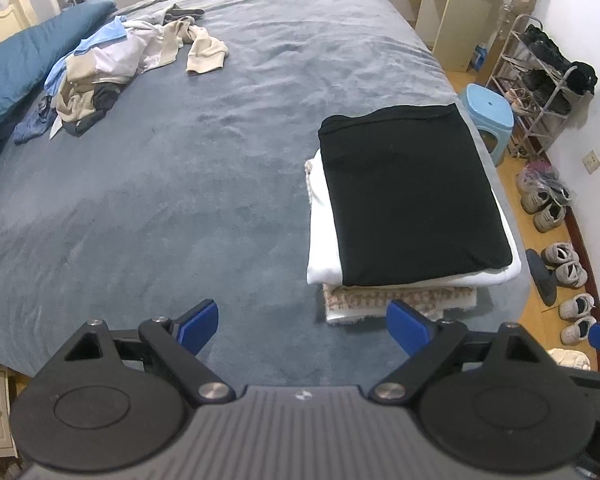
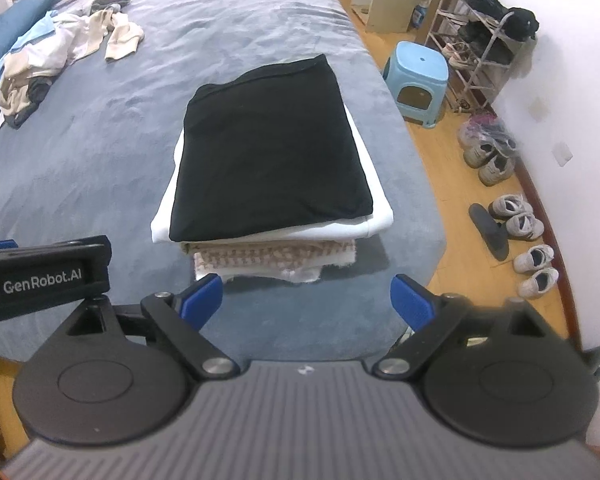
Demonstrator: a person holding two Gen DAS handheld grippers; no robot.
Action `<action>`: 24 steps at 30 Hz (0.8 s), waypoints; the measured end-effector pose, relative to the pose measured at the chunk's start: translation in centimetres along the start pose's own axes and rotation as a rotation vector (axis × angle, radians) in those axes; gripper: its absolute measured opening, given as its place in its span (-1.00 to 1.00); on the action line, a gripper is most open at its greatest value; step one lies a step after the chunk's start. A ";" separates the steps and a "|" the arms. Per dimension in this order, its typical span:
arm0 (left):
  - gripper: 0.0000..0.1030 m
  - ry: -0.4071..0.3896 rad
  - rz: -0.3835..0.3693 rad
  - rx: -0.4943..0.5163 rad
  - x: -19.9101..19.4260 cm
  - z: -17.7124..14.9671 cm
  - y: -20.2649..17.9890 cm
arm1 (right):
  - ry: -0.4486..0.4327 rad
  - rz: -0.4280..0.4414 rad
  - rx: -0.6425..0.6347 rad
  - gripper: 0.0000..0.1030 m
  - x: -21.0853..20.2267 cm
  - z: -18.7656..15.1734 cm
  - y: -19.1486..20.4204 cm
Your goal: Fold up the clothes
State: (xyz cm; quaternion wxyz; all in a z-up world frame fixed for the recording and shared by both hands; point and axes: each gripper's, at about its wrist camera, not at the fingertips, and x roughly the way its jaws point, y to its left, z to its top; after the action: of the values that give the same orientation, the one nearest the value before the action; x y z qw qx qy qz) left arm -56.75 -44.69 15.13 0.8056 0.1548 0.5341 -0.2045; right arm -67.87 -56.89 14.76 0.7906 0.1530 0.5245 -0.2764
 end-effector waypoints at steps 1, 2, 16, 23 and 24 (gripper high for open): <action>0.78 -0.002 0.002 -0.002 0.0 0.0 -0.1 | 0.002 -0.001 -0.009 0.77 0.1 0.0 0.1; 0.78 -0.003 0.005 -0.005 0.1 0.1 -0.2 | 0.002 -0.002 -0.015 0.77 0.2 0.0 0.2; 0.77 -0.009 0.037 -0.025 0.8 -0.1 0.0 | 0.011 0.015 -0.052 0.77 1.1 0.1 0.4; 0.77 -0.006 0.034 -0.016 0.8 -0.2 -0.3 | 0.015 0.009 -0.047 0.77 1.2 0.1 0.0; 0.77 -0.006 0.034 -0.016 0.7 -0.3 -0.3 | 0.016 0.009 -0.045 0.77 1.3 0.1 0.0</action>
State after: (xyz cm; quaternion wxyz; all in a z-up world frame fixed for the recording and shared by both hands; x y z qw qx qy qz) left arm -56.83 -44.91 14.33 0.8119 0.1568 0.5304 -0.1870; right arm -67.43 -57.32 13.64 0.7909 0.1398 0.5362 -0.2597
